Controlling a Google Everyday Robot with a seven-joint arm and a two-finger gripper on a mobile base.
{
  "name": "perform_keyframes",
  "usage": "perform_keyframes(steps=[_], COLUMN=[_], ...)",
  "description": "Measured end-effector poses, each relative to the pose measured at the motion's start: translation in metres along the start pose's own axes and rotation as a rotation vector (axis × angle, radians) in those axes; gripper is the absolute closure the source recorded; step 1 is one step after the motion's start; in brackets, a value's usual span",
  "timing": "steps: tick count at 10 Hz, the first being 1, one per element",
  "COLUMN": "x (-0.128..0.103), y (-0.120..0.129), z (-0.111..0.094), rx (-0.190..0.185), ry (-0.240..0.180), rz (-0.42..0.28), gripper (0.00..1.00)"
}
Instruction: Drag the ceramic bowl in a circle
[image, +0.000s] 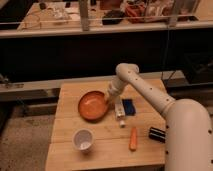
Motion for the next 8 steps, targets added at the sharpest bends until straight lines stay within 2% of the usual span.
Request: perform_keyframes(steps=[2, 3, 6, 8], x=[-0.019, -0.022, -0.015, -0.012], y=[-0.019, -0.029, -0.061, -0.065], z=[0.010, 0.016, 0.037, 0.041], rx=[0.016, 0.028, 0.059, 0.062], ry=[-0.033, -0.046, -0.070, -0.070], rz=[-0.040, -0.058, -0.136, -0.155], gripper=[1.00, 1.00, 1.00, 1.00])
